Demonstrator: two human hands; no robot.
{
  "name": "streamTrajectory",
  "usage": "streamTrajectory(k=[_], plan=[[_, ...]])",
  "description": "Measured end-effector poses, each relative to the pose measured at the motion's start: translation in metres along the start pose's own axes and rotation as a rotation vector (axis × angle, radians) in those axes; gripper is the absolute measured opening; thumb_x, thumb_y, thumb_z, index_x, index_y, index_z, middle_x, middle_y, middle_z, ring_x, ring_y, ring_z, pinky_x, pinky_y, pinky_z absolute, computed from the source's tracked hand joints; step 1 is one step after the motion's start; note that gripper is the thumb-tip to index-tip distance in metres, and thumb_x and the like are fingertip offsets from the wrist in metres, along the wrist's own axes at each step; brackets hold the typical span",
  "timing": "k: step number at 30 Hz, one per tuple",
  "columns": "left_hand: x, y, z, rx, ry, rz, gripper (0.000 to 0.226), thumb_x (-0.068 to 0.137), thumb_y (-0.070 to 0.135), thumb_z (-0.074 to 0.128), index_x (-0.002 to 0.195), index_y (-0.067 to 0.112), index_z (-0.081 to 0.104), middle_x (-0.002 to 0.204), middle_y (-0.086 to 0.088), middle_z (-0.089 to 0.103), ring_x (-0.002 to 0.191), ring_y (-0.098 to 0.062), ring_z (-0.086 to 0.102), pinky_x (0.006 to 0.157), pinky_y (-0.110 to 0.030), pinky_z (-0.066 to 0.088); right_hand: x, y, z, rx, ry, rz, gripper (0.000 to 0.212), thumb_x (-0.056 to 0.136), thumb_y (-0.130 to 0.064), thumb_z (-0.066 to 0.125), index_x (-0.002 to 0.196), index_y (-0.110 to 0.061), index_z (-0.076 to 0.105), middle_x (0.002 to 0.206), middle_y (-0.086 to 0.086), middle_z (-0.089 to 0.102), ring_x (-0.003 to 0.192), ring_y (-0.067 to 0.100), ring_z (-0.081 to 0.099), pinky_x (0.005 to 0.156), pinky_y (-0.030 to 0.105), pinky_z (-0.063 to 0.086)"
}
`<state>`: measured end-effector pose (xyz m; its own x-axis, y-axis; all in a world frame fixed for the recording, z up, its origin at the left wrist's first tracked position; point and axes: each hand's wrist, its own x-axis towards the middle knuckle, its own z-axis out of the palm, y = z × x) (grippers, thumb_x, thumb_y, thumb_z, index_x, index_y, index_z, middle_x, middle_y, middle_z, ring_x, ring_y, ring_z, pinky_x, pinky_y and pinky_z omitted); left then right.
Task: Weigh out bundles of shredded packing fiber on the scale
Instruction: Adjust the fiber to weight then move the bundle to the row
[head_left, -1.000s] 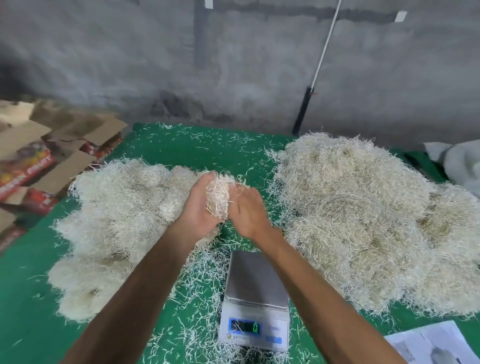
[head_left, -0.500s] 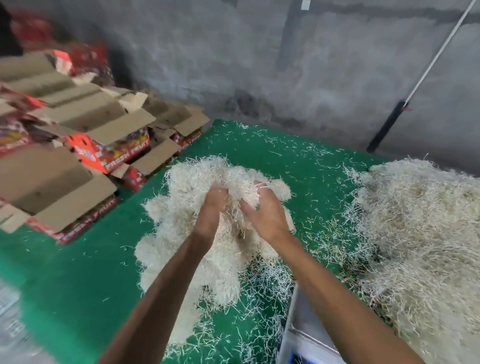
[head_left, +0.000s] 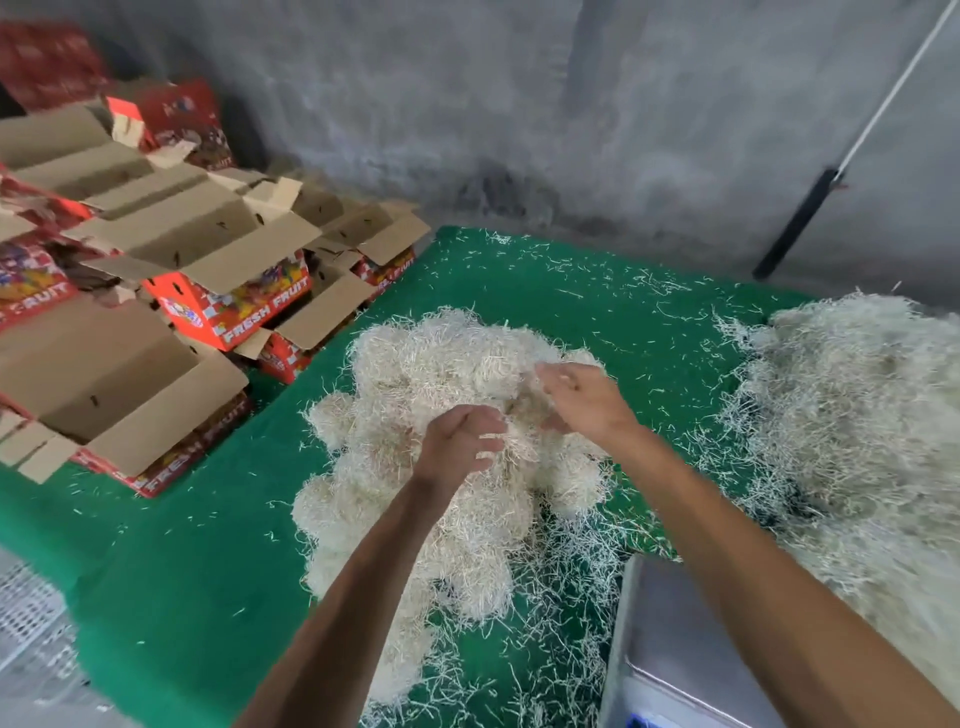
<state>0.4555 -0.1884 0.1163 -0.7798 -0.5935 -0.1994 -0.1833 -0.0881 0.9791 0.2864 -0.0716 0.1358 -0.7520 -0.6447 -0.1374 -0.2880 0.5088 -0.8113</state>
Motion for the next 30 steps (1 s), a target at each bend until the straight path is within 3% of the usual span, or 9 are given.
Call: streamTrajectory(k=[3,5,8,11,16,20,25,28,30], plan=[[0.006,0.007,0.05,0.058,-0.062,0.097,0.015,0.1,0.034,0.058,0.108,0.033,0.07,0.108,0.014,0.072,0.094,-0.005,0.07,0.076,-0.03,0.062,-0.02,0.011,-0.039,0.094,-0.166,0.026,0.051,0.105,-0.05,0.05,0.15,-0.025,0.05,0.127,-0.001,0.067,0.09,0.016,0.077,0.091,0.04,0.061],[0.014,0.012,0.083,0.081,-0.05,0.117,0.017,0.1,0.031,0.059,0.114,0.033,0.067,0.109,0.013,0.068,0.095,-0.008,0.069,0.079,-0.031,0.06,-0.038,0.019,-0.062,0.088,-0.259,0.003,0.044,0.107,-0.038,0.053,0.149,-0.025,0.051,0.142,0.0,0.055,0.092,0.016,0.077,0.087,0.034,0.061],[0.025,0.021,0.125,0.124,-0.005,0.019,0.029,0.102,0.027,0.055,0.131,0.025,0.059,0.123,0.007,0.058,0.105,-0.013,0.062,0.088,-0.034,0.055,-0.068,0.037,-0.1,0.3,-0.25,0.009,0.038,0.106,-0.035,0.057,0.143,-0.028,0.059,0.14,-0.005,0.058,0.097,0.019,0.077,0.087,0.033,0.062],[0.022,0.018,0.158,0.179,0.02,0.04,0.033,0.102,0.025,0.054,0.136,0.024,0.055,0.123,0.007,0.055,0.106,-0.013,0.06,0.084,-0.029,0.053,-0.097,0.068,-0.138,0.438,-0.063,-0.018,0.03,0.106,-0.036,0.056,0.134,-0.03,0.065,0.127,-0.004,0.072,0.1,0.02,0.077,0.097,0.043,0.059],[0.002,0.009,0.233,0.291,-0.377,0.087,0.016,0.099,0.038,0.058,0.112,0.033,0.066,0.099,0.012,0.075,0.086,-0.01,0.073,0.071,-0.024,0.059,-0.139,0.137,-0.183,0.264,0.292,0.025,0.022,0.106,-0.035,0.056,0.118,-0.024,0.071,0.108,-0.015,0.073,0.096,0.009,0.073,0.098,0.043,0.057],[-0.011,-0.005,0.306,0.327,-0.539,0.084,0.017,0.094,0.045,0.064,0.109,0.039,0.066,0.105,0.017,0.073,0.09,-0.004,0.071,0.084,-0.035,0.06,-0.172,0.207,-0.219,-0.121,0.359,0.135,0.049,0.102,-0.045,0.061,0.141,-0.016,0.06,0.139,0.002,0.064,0.123,0.019,0.062,0.112,0.045,0.047],[-0.015,-0.046,0.384,0.462,-0.661,0.052,0.063,0.084,0.052,0.074,0.14,0.039,0.048,0.147,0.004,0.048,0.114,-0.008,0.057,0.087,-0.025,0.047,-0.203,0.297,-0.234,-0.669,0.068,0.283,0.104,0.085,-0.074,0.065,0.164,-0.022,0.021,0.17,0.011,0.02,0.156,0.032,0.019,0.127,0.049,0.02],[-0.012,-0.068,0.423,0.565,-0.683,-0.001,0.091,0.075,0.059,0.079,0.151,0.037,0.032,0.159,-0.001,0.033,0.127,-0.013,0.046,0.1,-0.032,0.04,-0.202,0.332,-0.229,-0.699,0.057,0.313,0.116,0.084,-0.058,0.077,0.165,-0.02,0.003,0.171,0.015,0.012,0.158,0.037,0.013,0.128,0.053,0.015],[-0.009,-0.082,0.444,0.627,-0.679,-0.058,0.103,0.066,0.072,0.078,0.15,0.042,0.028,0.161,-0.005,0.03,0.134,-0.021,0.044,0.104,-0.038,0.04,-0.198,0.348,-0.227,-0.646,0.113,0.309,0.111,0.086,-0.037,0.082,0.164,-0.015,0.006,0.166,0.02,0.026,0.15,0.039,0.033,0.124,0.051,0.03]])
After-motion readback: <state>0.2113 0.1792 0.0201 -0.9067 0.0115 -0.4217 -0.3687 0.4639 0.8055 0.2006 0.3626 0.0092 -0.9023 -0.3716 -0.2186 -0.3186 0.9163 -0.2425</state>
